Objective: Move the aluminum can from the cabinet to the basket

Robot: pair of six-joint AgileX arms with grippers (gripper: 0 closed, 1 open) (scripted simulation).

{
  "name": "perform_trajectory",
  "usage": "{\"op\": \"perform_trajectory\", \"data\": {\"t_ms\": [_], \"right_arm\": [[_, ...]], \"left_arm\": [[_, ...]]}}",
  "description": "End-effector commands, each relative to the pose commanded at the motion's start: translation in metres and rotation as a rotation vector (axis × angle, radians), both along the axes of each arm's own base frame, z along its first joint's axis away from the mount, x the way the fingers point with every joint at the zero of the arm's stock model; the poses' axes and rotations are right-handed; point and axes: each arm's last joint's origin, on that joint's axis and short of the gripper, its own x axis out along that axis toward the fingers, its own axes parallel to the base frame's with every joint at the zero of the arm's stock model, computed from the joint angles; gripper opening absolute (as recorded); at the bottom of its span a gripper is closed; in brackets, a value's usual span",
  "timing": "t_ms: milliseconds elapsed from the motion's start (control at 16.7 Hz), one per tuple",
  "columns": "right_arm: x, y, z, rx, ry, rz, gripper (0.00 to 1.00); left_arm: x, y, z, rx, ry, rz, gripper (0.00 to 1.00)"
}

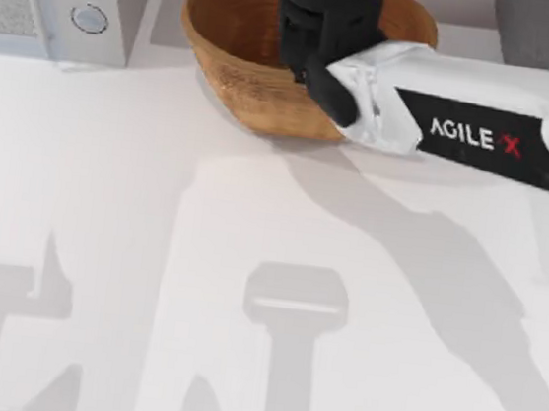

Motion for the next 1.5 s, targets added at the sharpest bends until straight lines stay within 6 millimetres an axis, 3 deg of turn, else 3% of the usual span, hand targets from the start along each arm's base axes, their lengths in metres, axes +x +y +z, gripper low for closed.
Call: {"op": "perform_trajectory", "data": {"t_ms": [120, 240, 360, 540, 720, 900, 1020, 1200, 1320, 1500], "right_arm": [[0.000, -0.003, 0.002, -0.002, 0.003, 0.000, 1.00], [0.000, -0.020, 0.009, -0.015, 0.020, -0.002, 1.00], [-0.003, -0.050, 0.022, -0.036, 0.051, -0.009, 1.00], [-0.023, -0.114, 0.052, -0.061, 0.104, -0.026, 1.00], [-0.073, -0.184, 0.088, -0.061, 0.123, -0.045, 1.00], [-0.149, -0.245, 0.108, -0.043, 0.102, -0.061, 1.00], [-0.201, -0.275, 0.102, -0.031, 0.081, -0.065, 1.00], [-0.264, -0.301, 0.068, -0.018, 0.048, -0.061, 1.00], [-0.292, -0.309, 0.037, -0.013, 0.032, -0.052, 1.00], [-0.314, -0.315, -0.010, -0.009, 0.014, -0.034, 1.00]], "left_arm": [[0.000, 0.000, 0.000, 0.000, 0.000, 0.000, 1.00], [0.000, 0.000, 0.000, 0.000, 0.000, 0.000, 1.00], [0.000, 0.000, 0.000, 0.000, 0.000, 0.000, 1.00], [0.000, 0.000, 0.000, 0.000, 0.000, 0.000, 1.00], [0.000, 0.000, 0.000, 0.000, 0.000, 0.000, 1.00], [0.000, 0.000, 0.000, 0.000, 0.000, 0.000, 1.00], [0.000, 0.000, 0.000, 0.000, 0.000, 0.000, 1.00], [0.000, 0.000, 0.000, 0.000, 0.000, 0.000, 1.00], [0.000, 0.000, 0.000, 0.000, 0.000, 0.000, 1.00], [0.000, 0.000, 0.000, 0.000, 0.000, 0.000, 1.00]]}}
